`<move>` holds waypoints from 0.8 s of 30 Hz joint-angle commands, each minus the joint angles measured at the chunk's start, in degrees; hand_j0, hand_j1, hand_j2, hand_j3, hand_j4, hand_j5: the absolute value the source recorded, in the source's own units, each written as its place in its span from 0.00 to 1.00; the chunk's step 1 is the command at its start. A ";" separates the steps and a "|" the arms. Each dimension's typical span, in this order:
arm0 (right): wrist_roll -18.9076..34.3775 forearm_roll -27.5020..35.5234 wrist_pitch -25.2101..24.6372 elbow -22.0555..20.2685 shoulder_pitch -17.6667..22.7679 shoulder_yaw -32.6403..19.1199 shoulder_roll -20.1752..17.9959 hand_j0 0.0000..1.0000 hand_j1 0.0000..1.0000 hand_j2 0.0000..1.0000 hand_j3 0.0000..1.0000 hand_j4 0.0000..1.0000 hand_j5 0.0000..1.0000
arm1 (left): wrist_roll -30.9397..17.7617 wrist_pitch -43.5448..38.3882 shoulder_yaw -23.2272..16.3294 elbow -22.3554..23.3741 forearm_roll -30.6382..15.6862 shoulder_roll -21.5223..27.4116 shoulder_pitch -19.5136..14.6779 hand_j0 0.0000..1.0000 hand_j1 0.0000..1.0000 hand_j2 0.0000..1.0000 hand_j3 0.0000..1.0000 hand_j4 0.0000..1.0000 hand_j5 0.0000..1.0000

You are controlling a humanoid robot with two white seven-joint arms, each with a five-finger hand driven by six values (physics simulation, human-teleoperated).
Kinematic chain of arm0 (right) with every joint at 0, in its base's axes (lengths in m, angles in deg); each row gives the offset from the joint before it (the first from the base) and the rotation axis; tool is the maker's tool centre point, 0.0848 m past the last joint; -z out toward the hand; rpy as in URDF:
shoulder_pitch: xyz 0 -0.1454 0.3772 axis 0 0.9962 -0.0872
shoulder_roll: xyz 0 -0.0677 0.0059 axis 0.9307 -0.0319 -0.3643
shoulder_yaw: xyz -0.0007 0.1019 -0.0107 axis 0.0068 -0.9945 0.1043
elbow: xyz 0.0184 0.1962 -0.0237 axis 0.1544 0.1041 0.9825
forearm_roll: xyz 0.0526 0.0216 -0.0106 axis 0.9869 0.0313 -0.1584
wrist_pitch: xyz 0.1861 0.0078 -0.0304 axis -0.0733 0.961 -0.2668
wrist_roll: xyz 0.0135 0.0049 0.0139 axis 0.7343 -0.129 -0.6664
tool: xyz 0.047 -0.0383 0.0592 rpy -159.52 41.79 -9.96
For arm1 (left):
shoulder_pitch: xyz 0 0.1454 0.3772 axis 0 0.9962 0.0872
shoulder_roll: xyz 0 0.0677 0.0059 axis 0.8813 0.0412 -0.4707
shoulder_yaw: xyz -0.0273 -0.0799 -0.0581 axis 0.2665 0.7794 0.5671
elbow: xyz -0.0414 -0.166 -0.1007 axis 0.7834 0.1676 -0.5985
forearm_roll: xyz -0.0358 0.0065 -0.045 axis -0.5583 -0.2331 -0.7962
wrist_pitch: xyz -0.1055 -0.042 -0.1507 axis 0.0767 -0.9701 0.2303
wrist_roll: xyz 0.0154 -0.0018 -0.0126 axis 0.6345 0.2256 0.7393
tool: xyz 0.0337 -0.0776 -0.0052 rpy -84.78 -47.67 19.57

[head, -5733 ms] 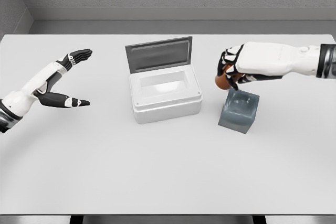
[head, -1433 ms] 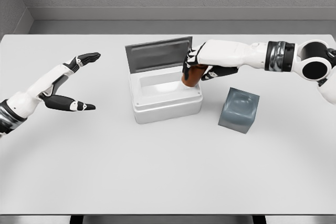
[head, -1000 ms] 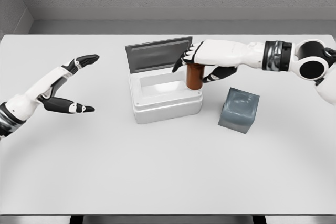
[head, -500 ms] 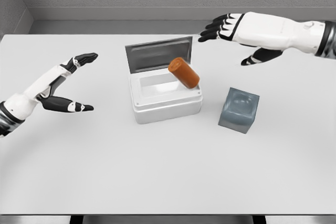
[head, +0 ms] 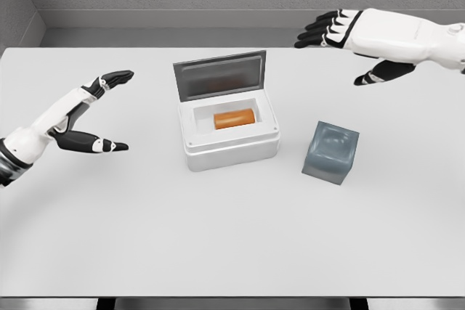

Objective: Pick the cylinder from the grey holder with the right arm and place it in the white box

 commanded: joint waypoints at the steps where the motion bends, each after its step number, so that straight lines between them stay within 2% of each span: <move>1: -1.91 0.42 -0.11 0.02 0.61 -0.09 -3.91 1.00 1.00 1.00 1.00 1.00 1.00 | 0.07 -0.09 0.01 0.06 -0.41 0.06 0.00 1.00 1.00 1.00 1.00 1.00 1.00; 3: -2.17 0.42 -0.11 0.02 1.32 -0.09 -8.22 1.00 1.00 1.00 1.00 1.00 1.00 | -0.02 -0.09 0.01 0.49 -0.41 -0.64 -0.35 1.00 1.00 1.00 1.00 1.00 1.00; 5: -2.08 0.33 -0.11 -0.85 3.16 -0.09 -9.62 1.00 1.00 1.00 1.00 1.00 1.00 | -0.02 -0.09 0.01 0.76 -0.32 -1.70 -0.53 1.00 1.00 1.00 1.00 1.00 1.00; 6: -2.17 0.33 -0.11 -1.73 4.31 -0.70 -12.61 1.00 1.00 1.00 1.00 1.00 1.00 | -0.02 -0.09 -0.07 0.85 -0.23 -1.70 -0.53 1.00 1.00 1.00 1.00 1.00 1.00; 7: -2.08 0.33 -0.11 -2.17 6.06 -1.76 -13.14 1.00 1.00 1.00 1.00 1.00 1.00 | -0.02 -0.09 -0.07 0.85 -0.23 -1.87 -0.71 1.00 1.00 1.00 1.00 1.00 1.00; 8: -2.08 0.33 -0.11 -2.52 7.56 -2.99 -12.97 1.00 1.00 1.00 1.00 1.00 1.00 | -0.02 -0.09 -0.07 1.28 -0.14 -1.79 -0.71 1.00 1.00 1.00 1.00 1.00 1.00; 15: -1.73 0.33 -0.11 -3.14 8.79 -3.78 -14.28 1.00 1.00 1.00 1.00 1.00 1.00 | 0.07 -0.09 -0.25 3.04 -0.05 -1.61 -1.15 1.00 1.00 1.00 1.00 1.00 1.00; 17: -1.91 0.33 -0.11 -3.93 9.23 -3.87 -15.34 1.00 1.00 1.00 1.00 1.00 1.00 | 0.33 -5.38 -0.42 2.87 -0.14 -1.87 -1.67 1.00 1.00 1.00 1.00 1.00 1.00; 23: -2.00 0.33 -0.11 -5.60 9.23 -3.78 -14.99 1.00 1.00 1.00 1.00 1.00 1.00 | 0.51 -7.14 -0.25 3.31 -0.32 -2.40 -2.82 1.00 1.00 1.00 1.00 1.00 1.00; 24: -1.91 0.33 -0.11 -5.69 10.19 -3.78 -14.72 1.00 1.00 1.00 1.00 1.00 1.00 | 0.51 -7.14 -0.16 3.31 -0.32 -2.40 -2.90 1.00 1.00 1.00 1.00 1.00 1.00</move>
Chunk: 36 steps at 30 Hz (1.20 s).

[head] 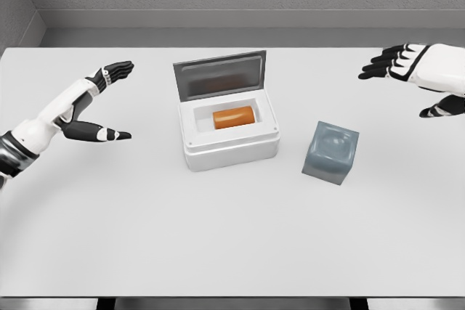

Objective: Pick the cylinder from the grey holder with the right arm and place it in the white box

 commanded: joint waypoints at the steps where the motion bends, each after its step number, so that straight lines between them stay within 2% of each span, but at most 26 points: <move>1: 0.00 0.30 -0.10 -0.41 0.00 -0.08 0.17 1.00 1.00 1.00 1.00 1.00 1.00 | 0.12 -0.80 -0.03 0.01 -0.45 -0.35 -0.09 1.00 1.00 1.00 1.00 1.00 1.00; 3: 0.00 0.30 -0.10 -0.41 0.00 -0.08 0.08 1.00 1.00 1.00 1.00 1.00 1.00 | 0.03 -0.62 -0.47 0.10 -0.02 -1.84 -1.40 1.00 1.00 1.00 1.00 1.00 1.00; 5: 0.09 0.30 -0.10 -0.41 0.00 -0.08 -0.01 1.00 1.00 1.00 1.00 1.00 1.00 | -0.06 -0.44 -0.73 0.19 0.25 -2.72 -2.29 0.91 0.91 0.91 0.91 0.91 0.91; 8: 0.09 0.39 -0.10 -0.41 0.00 -0.08 -0.09 1.00 1.00 1.00 1.00 1.00 1.00 | -0.50 -0.53 -1.17 0.89 0.60 -4.92 -3.52 0.91 0.91 0.91 0.91 0.91 0.91; 11: 0.09 0.30 -0.10 -0.41 -0.09 -0.08 0.08 1.00 1.00 1.00 1.00 1.00 1.00 | -0.58 -0.62 -3.28 3.70 0.69 -6.32 -6.24 0.86 0.86 0.86 0.86 0.86 0.86; 18: 0.09 0.39 -0.10 -0.41 -0.09 -0.08 0.08 1.00 1.00 1.00 1.00 1.00 1.00 | -1.02 -0.62 -3.28 5.46 0.69 -7.64 -6.68 0.85 0.85 0.85 0.85 0.85 0.85; 20: 0.09 0.39 -0.10 -0.41 -0.09 -0.08 0.17 1.00 1.00 1.00 1.00 1.00 1.00 | -1.02 -0.62 -3.98 7.13 0.69 -8.43 -8.17 0.85 0.85 0.85 0.85 0.85 0.85; 23: 0.09 0.39 -0.10 -0.41 -0.09 -0.08 0.17 1.00 1.00 1.00 1.00 1.00 1.00 | -1.02 -0.62 -3.98 7.57 0.69 -9.14 -8.62 0.85 0.85 0.85 0.85 0.85 0.85; 24: 0.09 0.39 -0.10 -0.41 -0.09 -0.08 0.17 1.00 1.00 1.00 1.00 1.00 1.00 | -1.02 -0.62 -3.98 7.57 0.78 -9.31 -8.62 0.80 0.80 0.80 0.80 0.80 0.80; 36: 0.26 0.39 -0.10 -0.41 -0.18 -0.08 0.26 1.00 1.00 1.00 1.00 1.00 1.00 | -1.02 -0.62 -4.42 10.03 1.92 -11.42 -11.08 0.80 0.80 0.80 0.80 0.80 0.80</move>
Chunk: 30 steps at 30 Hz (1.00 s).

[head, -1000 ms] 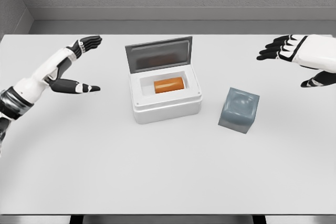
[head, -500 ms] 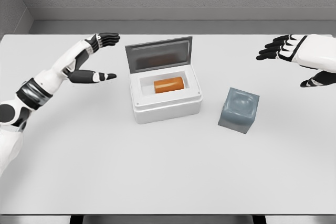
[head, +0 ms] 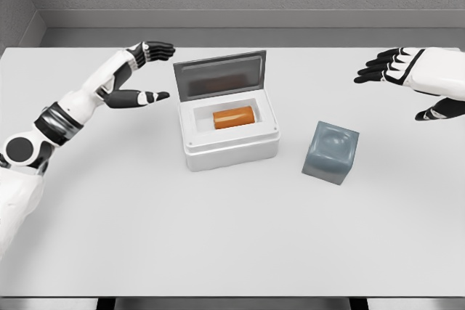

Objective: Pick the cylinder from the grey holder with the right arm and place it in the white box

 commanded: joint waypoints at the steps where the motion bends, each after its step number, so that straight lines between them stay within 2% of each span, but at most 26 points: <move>1: 0.12 0.36 -0.09 0.05 -0.09 -0.07 -0.07 1.00 1.00 1.00 1.00 1.00 1.00 | 0.09 -0.09 -0.21 0.75 -0.17 -0.61 -0.09 0.80 0.80 0.80 0.80 0.80 0.80; 4: 0.12 0.36 -0.09 0.05 -0.35 -0.07 -0.16 1.00 1.00 1.00 1.00 1.00 1.00 | 0.00 -0.09 -0.30 2.24 0.36 -1.48 -1.23 0.80 0.80 0.80 0.80 0.80 0.80; 13: 0.30 0.36 -0.09 0.14 -0.09 -0.07 -0.16 1.00 1.00 1.00 1.00 1.00 1.00 | 0.00 -0.09 -1.17 2.86 1.24 -2.98 -1.58 0.80 0.80 0.80 0.80 0.80 0.80; 23: 0.21 0.36 -0.09 0.14 -0.17 -0.07 -0.24 1.00 1.00 1.00 1.00 1.00 1.00 | 0.00 -0.09 -1.17 2.16 0.98 -2.72 -0.97 0.80 0.80 0.80 0.80 0.80 0.80; 30: 0.21 0.45 -0.09 0.23 -0.26 -0.07 -0.16 1.00 1.00 1.00 1.00 1.00 1.00 | -0.62 0.00 -1.17 -0.92 0.54 -1.92 0.00 0.80 0.80 0.80 0.80 0.80 0.80</move>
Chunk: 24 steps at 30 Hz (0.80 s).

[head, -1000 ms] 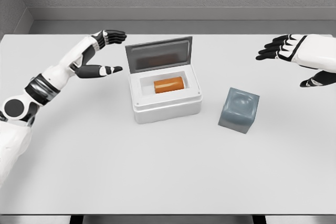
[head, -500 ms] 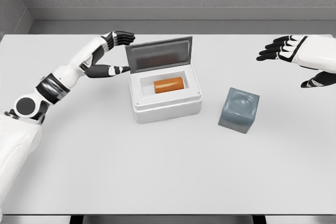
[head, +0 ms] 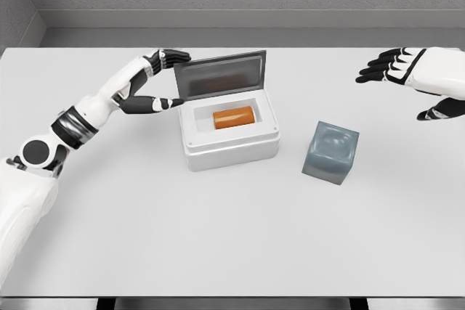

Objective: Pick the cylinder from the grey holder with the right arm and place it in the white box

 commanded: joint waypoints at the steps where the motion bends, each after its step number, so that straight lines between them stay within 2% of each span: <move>1: -0.03 0.38 -0.10 0.01 0.00 -0.07 -0.02 1.00 1.00 1.00 1.00 1.00 1.00 | -0.09 -0.05 0.02 -1.19 -0.55 0.56 0.09 0.80 0.80 0.80 0.80 0.80 0.80; 5: -0.03 0.38 -0.10 0.01 0.00 -0.07 -0.02 1.00 1.00 1.00 1.00 1.00 1.00 | -0.09 0.03 0.02 -2.77 -0.73 1.36 0.88 0.80 0.80 0.80 0.80 0.80 0.80; 10: -0.03 0.38 -0.10 0.01 0.00 -0.07 -0.10 1.00 1.00 1.00 1.00 1.00 1.00 | -0.35 0.03 0.28 -2.59 -0.81 1.80 0.97 0.80 0.80 0.80 0.80 0.80 0.80; 11: -0.03 0.38 -0.10 0.01 0.00 -0.07 -0.10 1.00 1.00 1.00 1.00 1.00 1.00 | -0.36 0.03 0.28 -2.59 -0.90 2.85 0.97 0.85 0.85 0.85 0.85 0.85 0.85; 12: -0.03 0.38 -0.10 0.19 -0.09 -0.07 -0.10 1.00 1.00 1.00 1.00 1.00 1.00 | -0.36 0.03 0.20 -2.59 -0.81 3.38 1.05 1.00 1.00 1.00 1.00 1.00 1.00; 18: -0.03 0.38 -0.10 0.01 -0.09 -0.07 -0.10 1.00 1.00 1.00 1.00 1.00 1.00 | -0.27 0.39 0.20 -2.24 -0.90 5.05 1.41 1.00 1.00 1.00 1.00 1.00 1.00; 24: -0.03 0.38 -0.10 0.01 0.18 -0.07 -0.02 1.00 1.00 1.00 1.00 1.00 1.00 | -0.27 2.58 0.28 -2.33 -0.99 7.77 3.60 1.00 1.00 1.00 1.00 1.00 1.00</move>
